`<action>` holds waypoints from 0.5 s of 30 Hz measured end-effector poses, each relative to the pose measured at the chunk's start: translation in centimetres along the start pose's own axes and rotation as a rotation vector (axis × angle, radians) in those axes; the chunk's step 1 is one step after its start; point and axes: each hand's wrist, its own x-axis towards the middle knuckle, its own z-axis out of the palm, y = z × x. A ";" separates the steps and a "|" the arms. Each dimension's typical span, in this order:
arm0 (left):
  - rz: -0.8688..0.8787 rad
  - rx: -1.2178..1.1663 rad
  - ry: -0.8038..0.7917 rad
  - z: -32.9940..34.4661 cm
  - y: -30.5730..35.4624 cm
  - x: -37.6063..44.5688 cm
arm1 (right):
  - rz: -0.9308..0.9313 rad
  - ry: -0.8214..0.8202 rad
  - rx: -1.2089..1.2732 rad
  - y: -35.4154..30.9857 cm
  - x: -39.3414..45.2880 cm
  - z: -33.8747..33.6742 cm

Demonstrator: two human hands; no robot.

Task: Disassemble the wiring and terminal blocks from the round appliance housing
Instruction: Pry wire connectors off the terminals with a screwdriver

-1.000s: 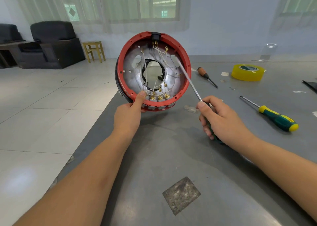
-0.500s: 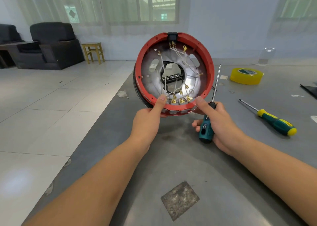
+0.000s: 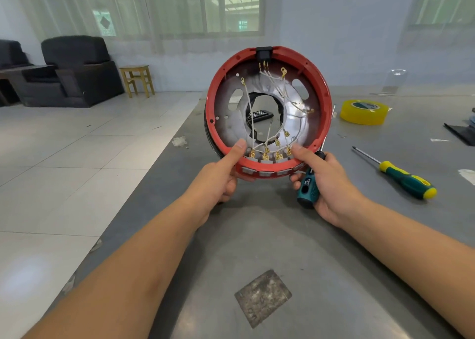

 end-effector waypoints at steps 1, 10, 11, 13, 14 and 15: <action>-0.004 -0.008 -0.014 -0.2 0.0 0.1 | -0.008 0.000 0.002 0.0 0.0 0.0; -0.011 -0.042 -0.126 -1.2 0.1 0.2 | -0.084 -0.017 -0.059 0.2 0.1 0.0; -0.016 -0.044 -0.134 -1.3 0.1 0.2 | -0.090 -0.022 -0.063 0.2 0.1 0.0; -0.018 -0.049 -0.151 -1.5 0.2 0.1 | -0.103 -0.032 -0.074 0.3 0.2 0.0; -0.018 -0.050 -0.163 -1.6 0.2 0.1 | -0.108 -0.035 -0.079 0.3 0.2 0.0; -0.022 -0.052 -0.177 -1.7 0.3 0.1 | -0.109 -0.036 -0.083 0.3 0.2 0.0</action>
